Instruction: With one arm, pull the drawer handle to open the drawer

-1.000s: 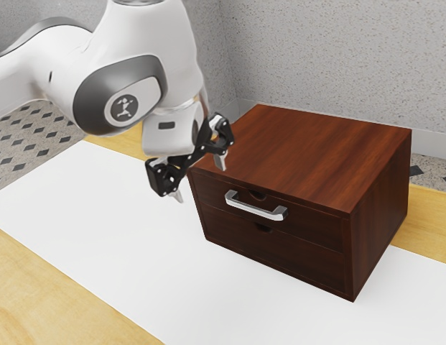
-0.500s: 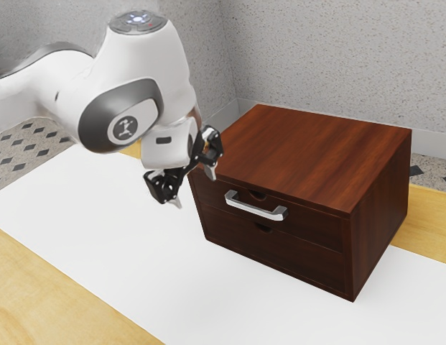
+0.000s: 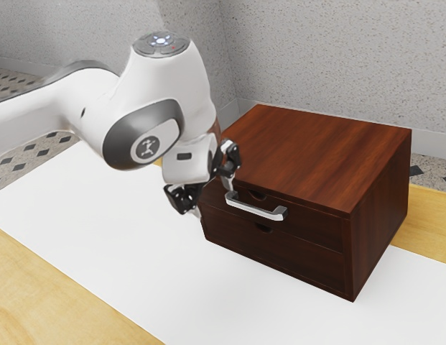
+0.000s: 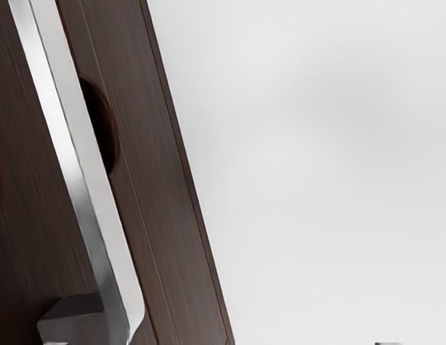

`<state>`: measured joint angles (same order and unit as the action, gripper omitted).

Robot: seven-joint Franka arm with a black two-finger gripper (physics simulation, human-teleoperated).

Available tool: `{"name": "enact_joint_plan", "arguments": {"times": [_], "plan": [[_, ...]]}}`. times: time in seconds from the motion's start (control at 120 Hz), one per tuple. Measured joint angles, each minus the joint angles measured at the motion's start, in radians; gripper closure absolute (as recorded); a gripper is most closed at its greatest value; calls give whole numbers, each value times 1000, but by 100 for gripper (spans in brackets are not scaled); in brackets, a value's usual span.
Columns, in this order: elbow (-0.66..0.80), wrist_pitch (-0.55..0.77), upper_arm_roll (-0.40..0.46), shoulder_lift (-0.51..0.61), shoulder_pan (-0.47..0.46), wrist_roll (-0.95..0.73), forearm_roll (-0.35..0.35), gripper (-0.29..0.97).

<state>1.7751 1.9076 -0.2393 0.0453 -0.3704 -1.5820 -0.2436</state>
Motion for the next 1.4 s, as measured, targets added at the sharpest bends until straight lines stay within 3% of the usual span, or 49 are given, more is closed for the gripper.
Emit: {"name": "enact_joint_plan", "arguments": {"times": [0.242, 0.35, 0.625, 0.783, 0.833, 0.967, 1.1, 1.158, 1.258, 1.4], "plan": [[1, 33, 4, -24, -2, 2, 7, 7], [7, 40, 7, -15, -1, 2, 11, 14], [39, 68, 0, 6, -75, 4, 8, 15], [61, 113, -2, 4, -69, 5, 8, 16], [78, 124, -1, 4, -66, 5, 9, 11], [106, 145, 6, 3, -56, 18, 7, -20], [120, 154, 6, 10, -56, 31, 7, -28], [135, 156, 3, 25, -60, 39, 5, -21], [161, 164, -1, 55, -66, 36, 7, 7], [195, 172, -2, 96, -65, 32, 5, 15]]}}
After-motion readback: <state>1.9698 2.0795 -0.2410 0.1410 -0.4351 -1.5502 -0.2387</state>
